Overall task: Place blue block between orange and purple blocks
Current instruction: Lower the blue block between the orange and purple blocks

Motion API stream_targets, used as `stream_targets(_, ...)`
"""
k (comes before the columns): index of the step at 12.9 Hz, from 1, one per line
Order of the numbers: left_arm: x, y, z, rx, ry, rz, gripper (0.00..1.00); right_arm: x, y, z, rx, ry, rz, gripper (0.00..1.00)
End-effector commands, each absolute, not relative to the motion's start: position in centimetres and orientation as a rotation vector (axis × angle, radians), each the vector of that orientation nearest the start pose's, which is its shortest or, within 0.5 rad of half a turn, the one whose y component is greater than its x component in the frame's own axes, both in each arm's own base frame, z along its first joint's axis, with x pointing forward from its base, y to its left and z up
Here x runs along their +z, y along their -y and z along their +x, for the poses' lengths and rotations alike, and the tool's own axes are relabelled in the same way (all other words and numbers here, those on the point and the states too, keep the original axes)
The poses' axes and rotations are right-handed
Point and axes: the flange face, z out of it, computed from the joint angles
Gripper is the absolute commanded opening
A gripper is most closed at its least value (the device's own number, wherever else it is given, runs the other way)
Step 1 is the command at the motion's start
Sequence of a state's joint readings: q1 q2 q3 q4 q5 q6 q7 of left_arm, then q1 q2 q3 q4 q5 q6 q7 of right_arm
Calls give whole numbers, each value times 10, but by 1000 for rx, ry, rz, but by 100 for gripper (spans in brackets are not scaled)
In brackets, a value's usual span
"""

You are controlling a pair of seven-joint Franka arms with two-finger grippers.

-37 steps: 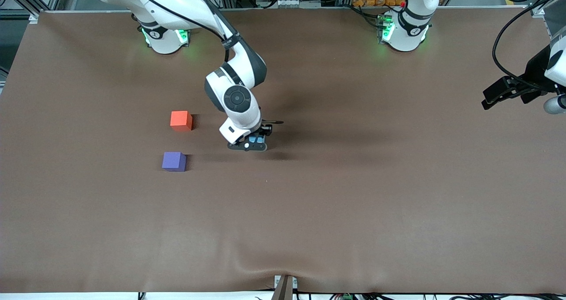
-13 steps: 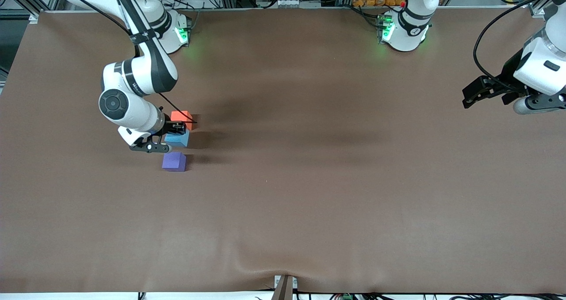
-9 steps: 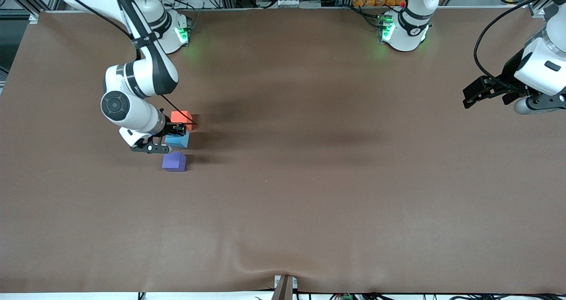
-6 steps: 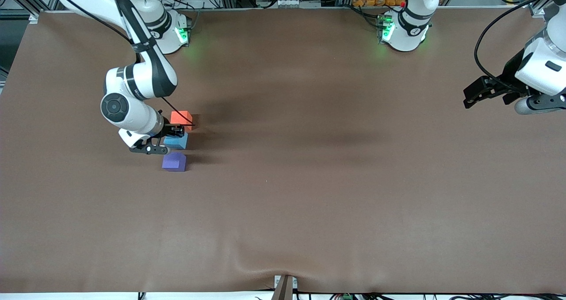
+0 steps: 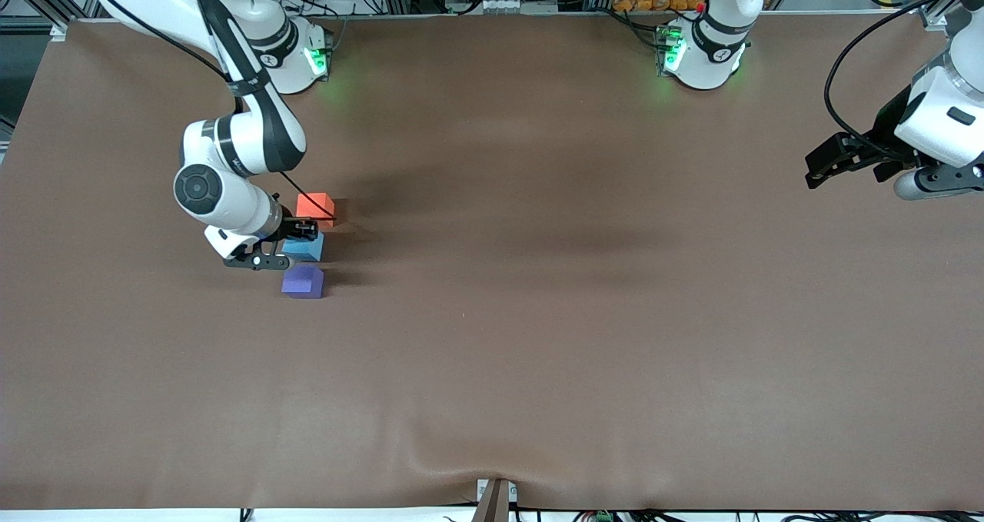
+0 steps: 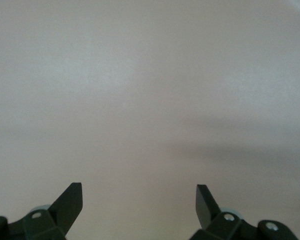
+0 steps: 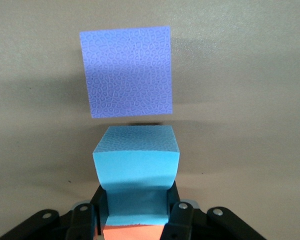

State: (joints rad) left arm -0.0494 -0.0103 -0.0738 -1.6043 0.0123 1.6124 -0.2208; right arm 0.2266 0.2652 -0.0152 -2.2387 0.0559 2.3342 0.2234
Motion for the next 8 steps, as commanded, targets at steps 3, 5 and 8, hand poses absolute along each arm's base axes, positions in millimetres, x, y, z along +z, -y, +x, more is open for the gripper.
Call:
stream_targets(3,624,63,543,-33,154,-3134,100,229,-116,511,257,-25,-3148,0)
stream_targets(5,625,63,542,-35,154,-3134,100,226,-116,510,261,-25,-3149,0)
stream_targets(8,625,63,541,-30,154,-3133,100,221,-115,508,276,-25,-3150,0)
